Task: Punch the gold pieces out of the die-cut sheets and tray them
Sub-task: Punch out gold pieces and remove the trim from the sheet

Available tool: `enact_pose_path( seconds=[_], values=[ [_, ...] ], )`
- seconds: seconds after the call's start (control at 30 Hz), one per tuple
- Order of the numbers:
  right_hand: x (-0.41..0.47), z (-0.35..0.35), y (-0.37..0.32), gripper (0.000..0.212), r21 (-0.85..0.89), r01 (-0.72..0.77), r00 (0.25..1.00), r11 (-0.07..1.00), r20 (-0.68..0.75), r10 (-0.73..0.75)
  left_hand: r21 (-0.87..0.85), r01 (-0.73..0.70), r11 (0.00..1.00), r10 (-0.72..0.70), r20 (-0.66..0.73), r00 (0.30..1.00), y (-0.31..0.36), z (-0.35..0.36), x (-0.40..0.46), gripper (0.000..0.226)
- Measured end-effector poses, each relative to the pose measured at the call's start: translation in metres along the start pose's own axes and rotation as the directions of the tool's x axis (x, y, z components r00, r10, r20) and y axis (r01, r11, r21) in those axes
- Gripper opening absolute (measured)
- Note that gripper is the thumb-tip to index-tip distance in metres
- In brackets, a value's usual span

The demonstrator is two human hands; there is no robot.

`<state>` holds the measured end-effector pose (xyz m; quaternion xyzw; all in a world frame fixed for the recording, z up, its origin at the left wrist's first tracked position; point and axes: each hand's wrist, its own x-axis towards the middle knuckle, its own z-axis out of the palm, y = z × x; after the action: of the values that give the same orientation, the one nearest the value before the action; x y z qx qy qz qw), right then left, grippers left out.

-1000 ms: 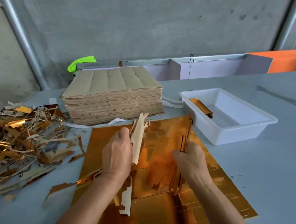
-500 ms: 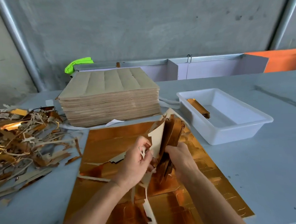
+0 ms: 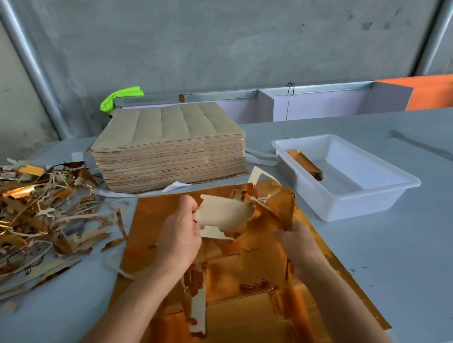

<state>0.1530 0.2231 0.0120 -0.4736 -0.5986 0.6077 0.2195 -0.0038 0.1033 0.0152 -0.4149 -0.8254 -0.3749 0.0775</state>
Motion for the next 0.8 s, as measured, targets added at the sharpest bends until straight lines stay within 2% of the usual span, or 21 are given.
enact_pose_path(
  seconds=[0.1, 0.17, 0.23, 0.37, 0.47, 0.57, 0.67, 0.8],
  values=[
    [0.004, -0.019, -0.002, 0.013, -0.004, -0.064, 0.998, 0.998, -0.017, 0.064, 0.096, 0.043, 0.994, -0.037, -0.064, 0.997, -0.015, -0.004, 0.006, 0.024],
    [0.007, -0.032, -0.002, 0.005, 0.049, -0.110, 0.992, 0.993, -0.062, 0.113, 0.103, 0.137, 0.985, -0.124, -0.122, 0.985, -0.021, -0.008, 0.011, 0.022],
    [0.008, -0.042, -0.001, 0.010, 0.116, -0.124, 0.985, 0.986, -0.108, 0.136, 0.074, 0.202, 0.976, -0.187, -0.174, 0.967, -0.024, -0.010, 0.013, 0.017],
    [0.002, -0.033, -0.004, 0.010, 0.033, -0.077, 0.995, 0.997, -0.059, 0.078, -0.072, 0.054, 0.996, -0.066, -0.181, 0.981, -0.009, -0.005, 0.002, 0.015],
    [-0.001, -0.016, -0.011, 0.010, -0.066, -0.015, 1.000, 0.998, 0.004, 0.015, -0.283, 0.042, 0.958, -0.074, -0.106, 0.992, 0.015, 0.003, -0.007, 0.015],
    [-0.004, -0.005, -0.015, 0.018, -0.096, 0.042, 0.999, 0.994, 0.012, -0.041, -0.400, -0.002, 0.916, -0.033, -0.081, 0.996, 0.033, 0.006, -0.014, 0.019],
    [-0.011, 0.001, -0.017, 0.012, -0.067, 0.063, 0.997, 0.996, 0.057, -0.059, -0.413, -0.088, 0.906, 0.096, -0.001, 0.995, 0.041, 0.011, -0.025, 0.020],
    [-0.019, 0.003, -0.019, 0.013, 0.055, 0.048, 0.991, 0.997, 0.124, -0.054, -0.278, -0.229, 0.933, 0.259, 0.077, 0.963, 0.039, 0.022, -0.035, 0.020]
  ],
)
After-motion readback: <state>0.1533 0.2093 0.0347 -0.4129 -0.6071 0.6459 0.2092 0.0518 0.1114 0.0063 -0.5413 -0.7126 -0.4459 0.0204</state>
